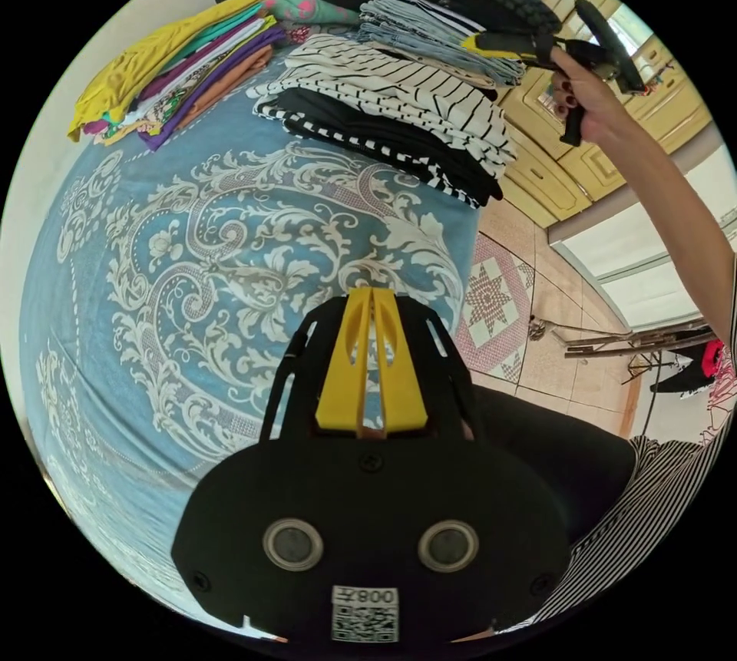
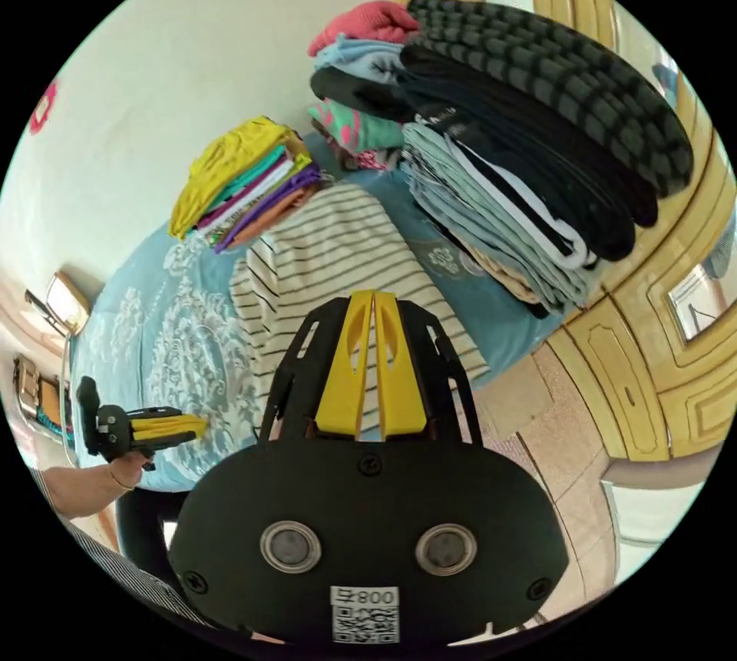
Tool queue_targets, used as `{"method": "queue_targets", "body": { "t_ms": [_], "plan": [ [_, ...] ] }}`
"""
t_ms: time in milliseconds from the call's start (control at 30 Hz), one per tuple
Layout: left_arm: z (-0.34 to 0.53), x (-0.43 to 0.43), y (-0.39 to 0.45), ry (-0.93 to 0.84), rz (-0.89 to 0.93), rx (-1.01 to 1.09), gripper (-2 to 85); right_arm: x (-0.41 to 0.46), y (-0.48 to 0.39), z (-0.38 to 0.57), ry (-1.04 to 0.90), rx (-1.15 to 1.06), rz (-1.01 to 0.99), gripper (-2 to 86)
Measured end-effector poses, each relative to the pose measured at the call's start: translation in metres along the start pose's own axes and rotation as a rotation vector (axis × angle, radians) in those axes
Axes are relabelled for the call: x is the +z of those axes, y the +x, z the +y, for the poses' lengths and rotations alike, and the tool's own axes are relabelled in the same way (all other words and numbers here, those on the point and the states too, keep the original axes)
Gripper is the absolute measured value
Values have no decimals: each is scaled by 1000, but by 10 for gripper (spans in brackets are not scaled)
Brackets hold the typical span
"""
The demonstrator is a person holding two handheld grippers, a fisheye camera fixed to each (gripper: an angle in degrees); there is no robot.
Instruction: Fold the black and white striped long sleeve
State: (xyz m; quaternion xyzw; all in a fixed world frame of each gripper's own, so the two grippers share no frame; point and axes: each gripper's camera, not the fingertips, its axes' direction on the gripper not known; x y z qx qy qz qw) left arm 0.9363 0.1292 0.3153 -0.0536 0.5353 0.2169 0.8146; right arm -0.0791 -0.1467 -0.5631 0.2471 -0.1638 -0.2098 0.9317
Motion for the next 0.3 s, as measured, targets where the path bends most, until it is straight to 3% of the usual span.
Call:
{"method": "queue_targets", "body": {
  "t_ms": [167, 300],
  "plan": [
    [21, -12, -15, 35, 58, 1, 4, 64, -143, -54, 56, -201, -249, 56],
    [35, -22, -33, 51, 131, -17, 4, 133, -259, -97, 28, -331, -276, 61]
  ]
}}
